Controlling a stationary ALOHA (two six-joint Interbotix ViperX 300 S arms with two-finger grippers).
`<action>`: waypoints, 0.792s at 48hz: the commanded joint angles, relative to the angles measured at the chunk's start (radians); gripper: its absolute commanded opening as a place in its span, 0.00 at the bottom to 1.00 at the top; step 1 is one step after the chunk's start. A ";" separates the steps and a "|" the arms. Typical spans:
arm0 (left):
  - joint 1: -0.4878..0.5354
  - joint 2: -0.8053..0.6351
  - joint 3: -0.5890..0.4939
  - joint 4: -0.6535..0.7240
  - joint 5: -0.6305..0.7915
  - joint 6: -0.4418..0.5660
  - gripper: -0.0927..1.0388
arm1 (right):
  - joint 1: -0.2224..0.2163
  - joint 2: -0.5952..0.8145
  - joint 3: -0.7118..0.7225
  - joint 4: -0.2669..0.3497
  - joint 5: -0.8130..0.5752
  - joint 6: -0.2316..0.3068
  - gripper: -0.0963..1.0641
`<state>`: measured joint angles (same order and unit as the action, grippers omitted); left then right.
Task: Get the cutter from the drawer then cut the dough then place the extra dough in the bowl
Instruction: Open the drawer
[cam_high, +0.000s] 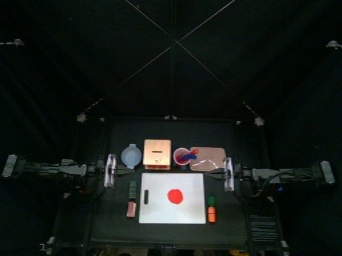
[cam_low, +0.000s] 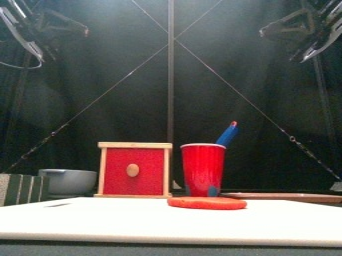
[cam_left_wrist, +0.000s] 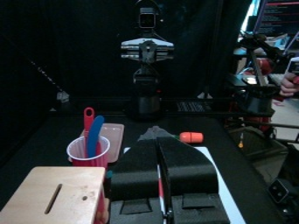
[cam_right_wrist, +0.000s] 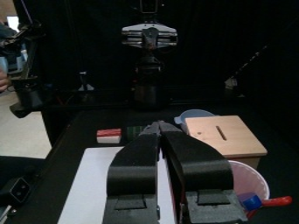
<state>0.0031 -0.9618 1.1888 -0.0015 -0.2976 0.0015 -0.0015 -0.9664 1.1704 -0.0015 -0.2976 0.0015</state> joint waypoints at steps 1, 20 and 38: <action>-0.003 0.060 -0.012 -0.026 -0.071 -0.008 0.16 | -0.038 0.052 -0.009 -0.009 -0.011 -0.012 0.14; -0.095 0.413 0.003 -0.508 -0.454 -0.066 0.17 | -0.219 0.712 -0.330 -0.195 -0.276 -0.009 0.14; -0.129 0.750 -0.097 -0.784 -0.520 -0.298 0.17 | -0.279 1.181 -0.723 -0.235 -0.327 -0.006 0.14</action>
<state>-0.1212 -0.2623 1.1382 -0.7501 -0.8084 -0.2500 -0.2700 0.1749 0.5277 -0.2286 -0.6136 -0.0077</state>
